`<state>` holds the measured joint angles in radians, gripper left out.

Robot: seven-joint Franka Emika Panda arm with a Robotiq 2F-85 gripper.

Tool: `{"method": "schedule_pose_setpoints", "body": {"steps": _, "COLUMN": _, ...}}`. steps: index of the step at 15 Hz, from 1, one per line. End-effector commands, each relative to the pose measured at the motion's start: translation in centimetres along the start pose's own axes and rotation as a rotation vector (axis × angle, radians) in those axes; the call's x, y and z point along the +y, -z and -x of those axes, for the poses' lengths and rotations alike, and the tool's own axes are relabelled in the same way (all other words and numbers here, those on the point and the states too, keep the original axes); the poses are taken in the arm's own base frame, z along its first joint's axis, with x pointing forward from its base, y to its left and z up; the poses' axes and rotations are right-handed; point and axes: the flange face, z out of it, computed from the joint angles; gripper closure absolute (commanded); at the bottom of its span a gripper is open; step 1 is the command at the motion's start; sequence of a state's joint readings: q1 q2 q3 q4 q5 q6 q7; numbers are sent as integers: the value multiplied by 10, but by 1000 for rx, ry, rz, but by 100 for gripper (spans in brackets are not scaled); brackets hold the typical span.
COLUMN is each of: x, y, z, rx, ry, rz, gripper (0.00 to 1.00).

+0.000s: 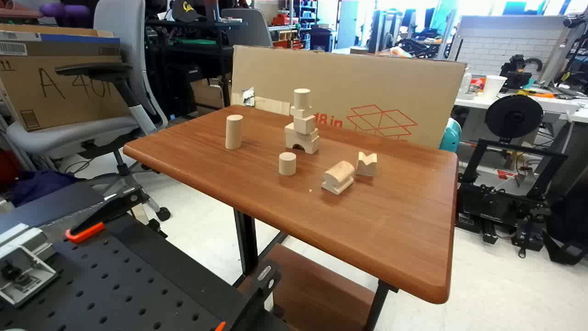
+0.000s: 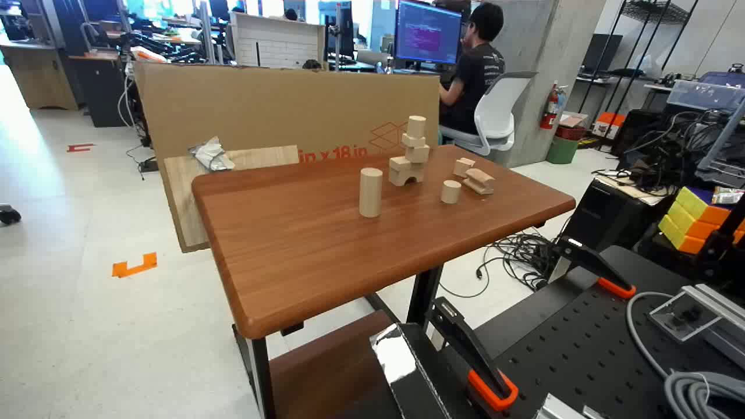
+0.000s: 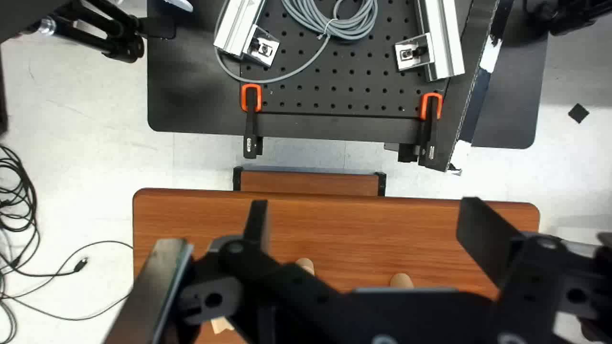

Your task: Put the small wooden cylinder on the big wooden cylinder

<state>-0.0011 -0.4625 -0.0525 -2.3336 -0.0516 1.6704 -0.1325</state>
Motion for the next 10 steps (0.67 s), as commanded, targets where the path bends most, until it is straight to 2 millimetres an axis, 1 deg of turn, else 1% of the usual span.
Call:
{"method": "schedule_pose_setpoints", "body": {"steps": 1, "x": 0, "y": 1, "z": 0, "rx": 0, "ry": 0, "rz": 0, "gripper": 0}}
{"method": "schedule_pose_setpoints", "body": {"steps": 7, "x": 0, "y": 1, "z": 0, "rx": 0, "ry": 0, "rz": 0, "gripper": 0}}
{"method": "schedule_pose_setpoints", "body": {"steps": 10, "x": -3, "y": -12, "z": -14, "rx": -6, "ry": -13, "rz": 10, "gripper": 0}}
